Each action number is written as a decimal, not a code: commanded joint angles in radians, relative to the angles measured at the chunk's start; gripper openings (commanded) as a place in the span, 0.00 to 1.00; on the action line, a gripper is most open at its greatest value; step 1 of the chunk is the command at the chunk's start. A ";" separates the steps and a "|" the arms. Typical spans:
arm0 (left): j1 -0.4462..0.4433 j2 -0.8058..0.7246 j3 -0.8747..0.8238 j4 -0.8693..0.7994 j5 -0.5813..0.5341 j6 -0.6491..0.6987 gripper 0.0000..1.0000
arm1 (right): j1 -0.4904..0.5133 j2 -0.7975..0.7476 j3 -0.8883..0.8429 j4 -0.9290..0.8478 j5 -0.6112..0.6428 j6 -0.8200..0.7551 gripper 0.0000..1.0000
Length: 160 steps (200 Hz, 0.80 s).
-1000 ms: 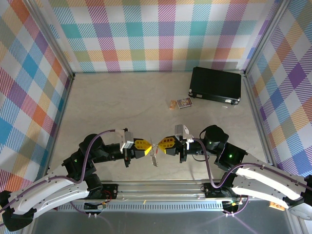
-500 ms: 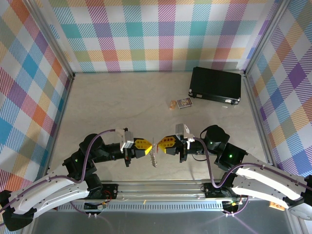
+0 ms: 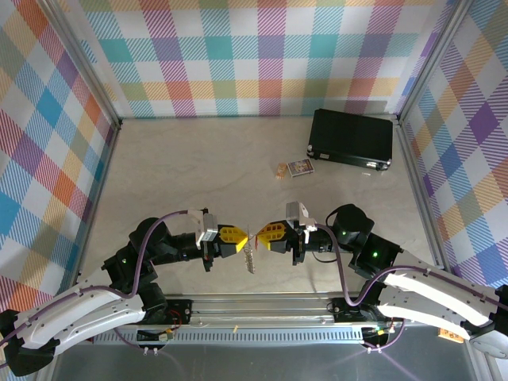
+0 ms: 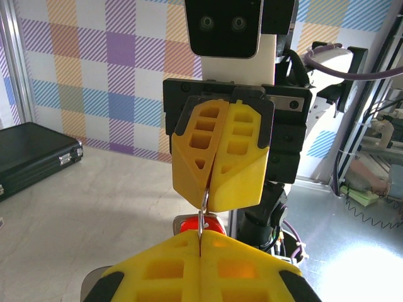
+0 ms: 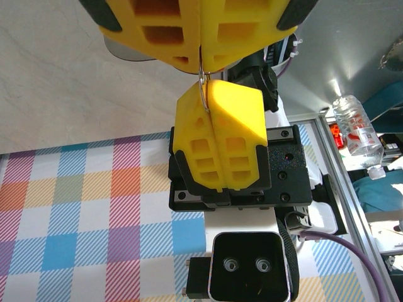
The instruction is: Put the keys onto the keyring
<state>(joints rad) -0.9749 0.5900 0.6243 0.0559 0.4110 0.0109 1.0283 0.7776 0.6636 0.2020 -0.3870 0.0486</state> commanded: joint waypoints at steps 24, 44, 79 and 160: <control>-0.008 -0.009 -0.010 0.053 0.016 -0.013 0.00 | 0.004 0.006 -0.003 0.051 -0.001 0.017 0.00; -0.008 -0.012 -0.008 0.052 0.017 -0.011 0.00 | 0.006 0.011 -0.003 0.050 0.000 0.019 0.00; -0.008 -0.012 -0.005 0.045 0.019 -0.011 0.00 | 0.005 0.017 -0.004 0.052 0.010 0.021 0.00; -0.008 -0.019 -0.009 0.046 0.014 -0.009 0.00 | 0.005 0.025 -0.001 0.076 0.008 0.031 0.00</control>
<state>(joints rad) -0.9749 0.5869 0.6243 0.0555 0.4076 0.0109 1.0283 0.7982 0.6636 0.2237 -0.3832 0.0677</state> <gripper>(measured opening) 0.063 0.055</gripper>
